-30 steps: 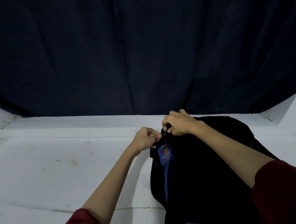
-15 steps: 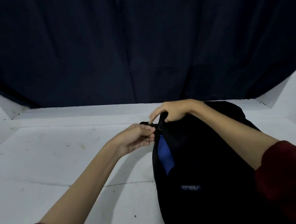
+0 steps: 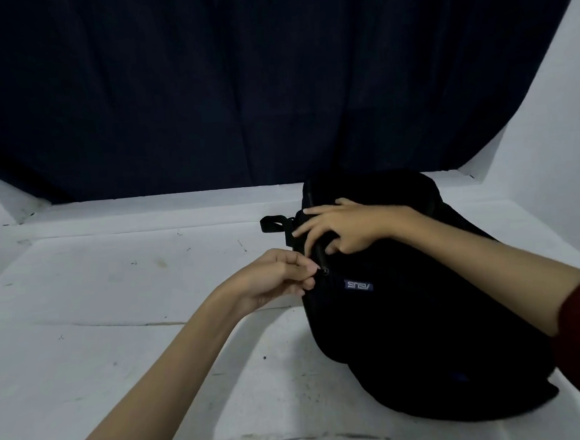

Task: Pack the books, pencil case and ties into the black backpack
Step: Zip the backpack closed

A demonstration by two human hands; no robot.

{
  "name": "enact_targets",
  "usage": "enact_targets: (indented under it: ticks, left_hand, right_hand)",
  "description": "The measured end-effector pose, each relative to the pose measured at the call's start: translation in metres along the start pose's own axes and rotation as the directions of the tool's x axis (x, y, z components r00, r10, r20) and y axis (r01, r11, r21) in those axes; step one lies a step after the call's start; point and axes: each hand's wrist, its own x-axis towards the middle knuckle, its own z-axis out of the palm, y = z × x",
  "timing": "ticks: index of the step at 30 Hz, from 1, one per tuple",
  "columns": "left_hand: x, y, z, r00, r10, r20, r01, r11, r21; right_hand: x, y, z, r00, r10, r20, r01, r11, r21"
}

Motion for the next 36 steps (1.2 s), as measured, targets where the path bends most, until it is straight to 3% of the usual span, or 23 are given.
enact_targets:
  ticks: [4, 10, 12, 14, 16, 17, 19, 21, 23, 26, 28, 32, 34, 36]
  left_hand:
    - [-0.009, -0.007, 0.011, 1.0, 0.005, -0.019, -0.005, 1.0, -0.008]
    - [-0.023, 0.003, 0.039, 0.99, 0.139, 0.01, -0.139, 0.973, 0.183]
    - [-0.024, 0.003, 0.049, 0.99, 0.143, -0.004, -0.138, 0.959, 0.247]
    - [-0.021, -0.009, 0.057, 0.984, 0.14, -0.109, -0.107, 0.959, 0.263]
    - [-0.019, -0.026, 0.06, 0.96, 0.134, -0.247, -0.08, 0.973, 0.215]
    - [-0.018, -0.034, 0.061, 0.946, 0.116, -0.303, -0.061, 0.981, 0.186]
    - [-0.018, -0.045, 0.064, 0.935, 0.022, -0.354, 0.01, 0.996, 0.089]
    - [-0.019, -0.05, 0.071, 0.931, -0.053, -0.362, 0.041, 0.998, -0.04]
    - [-0.02, -0.049, 0.078, 0.909, -0.056, -0.413, 0.008, 0.993, -0.117]
    - [-0.023, -0.043, 0.085, 0.874, -0.074, -0.481, -0.035, 0.976, -0.214]
    - [-0.024, -0.041, 0.089, 0.872, -0.089, -0.481, -0.058, 0.958, -0.281]
    - [-0.026, -0.03, 0.101, 0.88, -0.09, -0.466, -0.11, 0.917, -0.384]
    - [-0.027, -0.024, 0.105, 0.884, -0.054, -0.464, -0.135, 0.921, -0.365]
    - [-0.026, -0.023, 0.11, 0.89, 0.0, -0.455, -0.165, 0.932, -0.322]
  right_hand:
    - [-0.016, 0.002, 0.024, 0.969, 0.041, -0.242, -0.043, 0.999, -0.006]
    - [-0.045, 0.01, 0.017, 0.923, 0.128, -0.362, -0.14, 0.99, -0.008]
    - [-0.063, 0.004, 0.025, 0.891, 0.159, -0.425, -0.123, 0.986, 0.11]
    - [-0.086, -0.004, 0.042, 0.87, 0.188, -0.455, -0.029, 0.942, 0.334]
    - [-0.113, -0.015, 0.063, 0.905, 0.194, -0.378, -0.003, 0.893, 0.451]
    - [-0.123, -0.019, 0.073, 0.925, 0.207, -0.318, -0.06, 0.908, 0.415]
    - [-0.135, -0.021, 0.094, 0.938, 0.231, -0.258, -0.19, 0.966, 0.173]
    - [-0.139, -0.022, 0.112, 0.933, 0.197, -0.302, -0.223, 0.973, -0.053]
    - [-0.139, -0.026, 0.126, 0.93, 0.123, -0.347, -0.187, 0.97, -0.158]
    - [-0.143, -0.031, 0.139, 0.924, 0.05, -0.379, -0.115, 0.982, -0.15]
    - [-0.144, -0.032, 0.149, 0.879, -0.035, -0.475, -0.067, 0.978, -0.196]
    - [-0.151, -0.031, 0.149, 0.819, -0.066, -0.57, -0.06, 0.978, -0.201]
    - [-0.166, -0.024, 0.134, 0.787, -0.035, -0.616, -0.03, 0.995, -0.094]
    - [-0.187, -0.015, 0.11, 0.751, 0.09, -0.654, -0.018, 0.993, 0.117]
